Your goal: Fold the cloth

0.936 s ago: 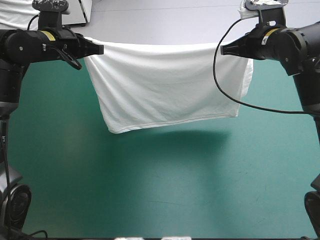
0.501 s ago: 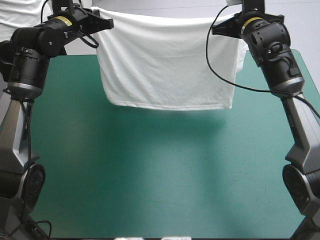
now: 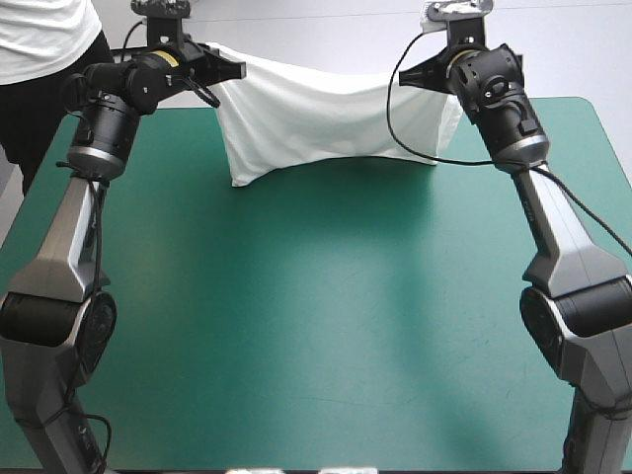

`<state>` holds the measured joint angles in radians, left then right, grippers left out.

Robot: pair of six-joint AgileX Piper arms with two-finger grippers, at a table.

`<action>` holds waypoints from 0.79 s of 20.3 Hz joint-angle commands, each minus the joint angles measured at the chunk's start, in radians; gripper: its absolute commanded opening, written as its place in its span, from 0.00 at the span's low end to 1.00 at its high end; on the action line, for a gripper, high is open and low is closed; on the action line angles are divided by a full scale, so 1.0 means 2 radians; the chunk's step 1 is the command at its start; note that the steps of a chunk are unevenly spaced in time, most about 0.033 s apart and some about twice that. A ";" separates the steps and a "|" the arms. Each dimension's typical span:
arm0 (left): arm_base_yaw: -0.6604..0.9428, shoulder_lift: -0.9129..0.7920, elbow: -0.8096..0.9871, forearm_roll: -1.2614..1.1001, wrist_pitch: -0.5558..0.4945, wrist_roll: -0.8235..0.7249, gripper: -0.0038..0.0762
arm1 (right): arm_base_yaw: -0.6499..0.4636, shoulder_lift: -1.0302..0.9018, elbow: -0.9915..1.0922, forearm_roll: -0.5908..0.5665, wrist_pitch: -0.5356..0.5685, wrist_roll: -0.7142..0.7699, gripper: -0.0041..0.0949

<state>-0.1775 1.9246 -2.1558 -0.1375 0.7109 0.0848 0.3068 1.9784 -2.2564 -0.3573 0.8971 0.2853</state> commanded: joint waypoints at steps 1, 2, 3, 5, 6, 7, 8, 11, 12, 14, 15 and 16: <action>0.001 0.007 -0.013 -0.008 0.024 -0.005 0.04 | -0.016 0.008 -0.015 0.039 0.019 0.001 0.02; 0.001 0.014 -0.013 -0.008 0.037 -0.006 0.04 | -0.019 0.015 -0.015 0.049 0.031 0.001 0.02; 0.001 0.025 -0.013 -0.008 0.059 -0.007 0.04 | -0.023 0.028 -0.015 0.064 0.063 -0.006 0.02; -0.004 0.032 -0.012 -0.002 0.080 -0.020 0.04 | -0.023 0.034 0.009 0.073 0.081 -0.030 0.02; -0.011 0.032 -0.006 0.018 0.083 -0.030 0.04 | -0.023 0.032 0.026 0.081 0.077 -0.030 0.02; -0.019 0.026 0.006 0.041 0.083 -0.037 0.04 | -0.023 0.029 0.045 0.083 0.077 -0.033 0.02; -0.034 0.013 0.038 0.074 0.079 -0.054 0.04 | -0.023 0.025 0.072 0.091 0.074 -0.034 0.02; -0.066 -0.052 0.205 0.118 -0.018 -0.102 0.04 | -0.019 -0.017 0.184 0.095 0.024 -0.039 0.02; -0.074 -0.079 0.271 0.113 -0.057 -0.106 0.04 | -0.017 -0.043 0.240 0.095 -0.005 -0.038 0.02; -0.079 -0.120 0.359 0.104 -0.085 -0.116 0.04 | -0.016 -0.091 0.343 0.104 -0.054 -0.037 0.02; -0.079 -0.132 0.384 0.100 -0.089 -0.117 0.04 | -0.016 -0.107 0.373 0.111 -0.067 -0.037 0.02; -0.079 -0.143 0.407 0.095 -0.090 -0.117 0.04 | -0.016 -0.123 0.401 0.115 -0.076 -0.039 0.02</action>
<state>-0.3304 1.7513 -1.4160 0.0683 0.6161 -0.1295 0.2748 1.8708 -1.5649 -0.1349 0.8453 0.2202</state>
